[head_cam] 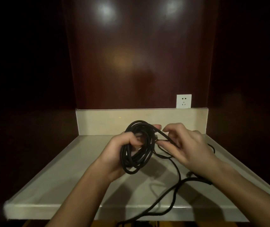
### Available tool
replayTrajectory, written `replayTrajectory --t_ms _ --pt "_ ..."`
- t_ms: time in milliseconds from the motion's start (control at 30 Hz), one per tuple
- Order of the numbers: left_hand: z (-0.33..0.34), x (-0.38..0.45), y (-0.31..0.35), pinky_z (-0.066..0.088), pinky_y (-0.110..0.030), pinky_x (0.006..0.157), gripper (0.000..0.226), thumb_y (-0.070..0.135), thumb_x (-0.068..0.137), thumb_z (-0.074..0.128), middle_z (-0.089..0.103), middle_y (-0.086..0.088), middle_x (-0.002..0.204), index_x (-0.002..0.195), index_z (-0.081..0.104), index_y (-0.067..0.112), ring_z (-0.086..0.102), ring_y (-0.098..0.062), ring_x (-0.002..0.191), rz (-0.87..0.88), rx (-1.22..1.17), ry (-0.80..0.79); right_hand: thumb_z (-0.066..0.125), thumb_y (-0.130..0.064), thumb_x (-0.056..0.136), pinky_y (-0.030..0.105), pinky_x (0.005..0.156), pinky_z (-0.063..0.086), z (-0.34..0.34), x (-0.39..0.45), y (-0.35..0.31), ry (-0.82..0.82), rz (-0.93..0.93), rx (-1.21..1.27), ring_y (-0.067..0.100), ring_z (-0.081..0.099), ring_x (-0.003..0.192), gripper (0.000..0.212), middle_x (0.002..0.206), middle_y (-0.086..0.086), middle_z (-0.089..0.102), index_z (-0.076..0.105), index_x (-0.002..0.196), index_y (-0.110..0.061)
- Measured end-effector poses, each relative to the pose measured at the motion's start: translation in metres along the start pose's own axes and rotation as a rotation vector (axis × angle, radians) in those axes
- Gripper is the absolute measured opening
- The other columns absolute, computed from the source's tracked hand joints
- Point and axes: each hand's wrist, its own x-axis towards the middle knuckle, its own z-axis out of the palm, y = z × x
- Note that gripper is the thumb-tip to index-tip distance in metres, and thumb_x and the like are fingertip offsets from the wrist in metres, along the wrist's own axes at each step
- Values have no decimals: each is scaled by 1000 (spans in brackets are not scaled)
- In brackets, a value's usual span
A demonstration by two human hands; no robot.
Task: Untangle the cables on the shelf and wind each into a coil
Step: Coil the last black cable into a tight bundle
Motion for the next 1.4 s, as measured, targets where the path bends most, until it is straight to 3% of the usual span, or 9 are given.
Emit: replayTrajectory --t_ms 233,333,500,567,733,867,1033,1167,1400 --pt "34 15 14 49 -31 98 68 22 74 39 59 -24 137 134 55 -6 58 -29 121 114 -332 -107 55 -27 90 39 40 51 18 7 3 106 -206 -216 33 66 57 55 98 17 71 35 134 -1" --pt "37 25 19 51 -35 100 62 18 75 32 65 -25 127 127 57 -5 60 -32 124 196 -374 7 59 -43 84 26 46 44 14 12 3 -98 -64 -130 18 60 53 84 77 -14 62 19 151 -14" --pt "39 33 30 49 -39 99 60 21 78 34 64 -23 131 131 56 2 58 -35 128 271 -360 120 86 -21 74 24 66 49 -10 37 19 -316 312 774 2 62 67 97 97 -4 64 27 142 -59" --pt "43 41 34 42 -46 109 56 21 78 37 68 -21 123 126 59 4 63 -36 121 314 -422 148 88 -23 70 31 64 48 -20 50 20 -279 331 762 6 60 64 87 87 0 62 37 136 -49" --pt "53 59 63 51 -52 93 33 16 72 43 65 -11 80 93 67 6 70 -33 77 432 -582 214 57 -77 76 15 53 35 -55 92 27 -214 -139 -291 1 49 59 60 73 -15 52 45 111 -30" --pt "47 77 91 47 -30 60 39 15 87 38 57 -9 72 64 68 7 55 -21 62 535 -515 339 58 -21 99 25 66 49 -81 136 27 -166 143 290 15 63 69 12 81 8 67 66 103 -13" --pt "52 105 102 50 -24 61 21 14 94 41 56 -7 76 84 57 5 56 -17 66 551 -426 464 55 -23 94 36 93 47 -46 151 7 -126 289 -11 24 61 107 33 114 9 66 60 125 -15" --pt "59 118 107 57 -33 76 15 12 96 45 56 -9 79 95 56 2 60 -19 73 569 -486 473 46 -20 92 44 96 49 2 141 -11 -12 552 318 28 58 114 46 127 8 61 46 138 -23" --pt "44 118 119 50 -26 53 22 16 90 52 53 -7 79 110 49 10 57 -17 63 682 -425 476 58 -34 98 39 69 46 58 97 -6 143 624 657 8 52 66 15 71 5 58 60 98 -20"
